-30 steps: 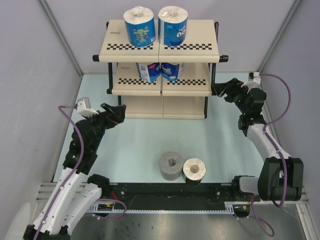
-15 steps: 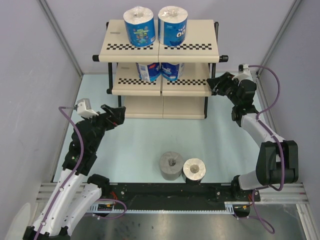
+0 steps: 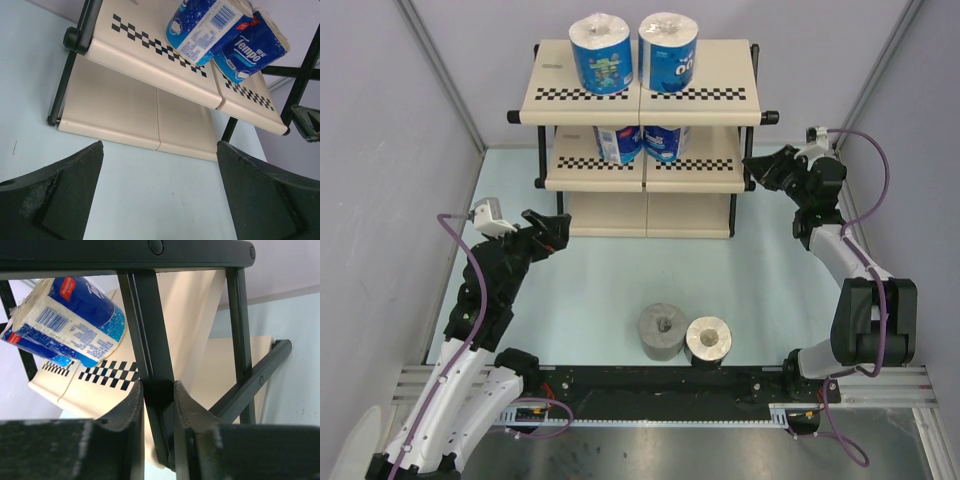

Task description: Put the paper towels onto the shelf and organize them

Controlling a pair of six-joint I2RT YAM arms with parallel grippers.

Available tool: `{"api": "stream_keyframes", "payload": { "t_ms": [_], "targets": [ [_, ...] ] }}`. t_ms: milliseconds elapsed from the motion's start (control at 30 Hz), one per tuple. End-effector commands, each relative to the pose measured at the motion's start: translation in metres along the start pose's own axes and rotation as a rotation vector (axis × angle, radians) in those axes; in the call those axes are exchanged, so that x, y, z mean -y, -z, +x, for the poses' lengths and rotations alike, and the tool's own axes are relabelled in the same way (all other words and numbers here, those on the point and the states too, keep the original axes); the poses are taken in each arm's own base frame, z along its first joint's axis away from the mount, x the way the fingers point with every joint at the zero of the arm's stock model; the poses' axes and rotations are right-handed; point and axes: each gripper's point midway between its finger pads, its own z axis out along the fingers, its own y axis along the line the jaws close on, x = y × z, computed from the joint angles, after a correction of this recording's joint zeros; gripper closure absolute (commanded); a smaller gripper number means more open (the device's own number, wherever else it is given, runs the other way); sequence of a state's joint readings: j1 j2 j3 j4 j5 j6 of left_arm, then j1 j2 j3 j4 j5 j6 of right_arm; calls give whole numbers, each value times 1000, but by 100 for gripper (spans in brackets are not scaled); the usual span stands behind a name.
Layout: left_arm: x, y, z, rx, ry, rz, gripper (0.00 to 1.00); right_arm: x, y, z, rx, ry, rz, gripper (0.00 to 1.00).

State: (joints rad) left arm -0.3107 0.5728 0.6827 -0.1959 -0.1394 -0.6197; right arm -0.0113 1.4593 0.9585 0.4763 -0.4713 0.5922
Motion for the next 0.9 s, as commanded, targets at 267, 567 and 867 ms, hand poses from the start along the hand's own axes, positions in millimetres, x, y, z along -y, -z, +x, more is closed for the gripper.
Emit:
{"api": "stream_keyframes", "payload": {
  "t_ms": [267,567,867],
  "targets": [
    [-5,5,-2,7,-10,-15,0,17,29,-37,31,-64,60,100],
    [-8,9,4,0,-8,-16,0,53,65,-60,78,-106,167,100],
    [-15,14,13,-15,-7,-21,0,80,93,-65,118,-175,210,57]
  ]
}}
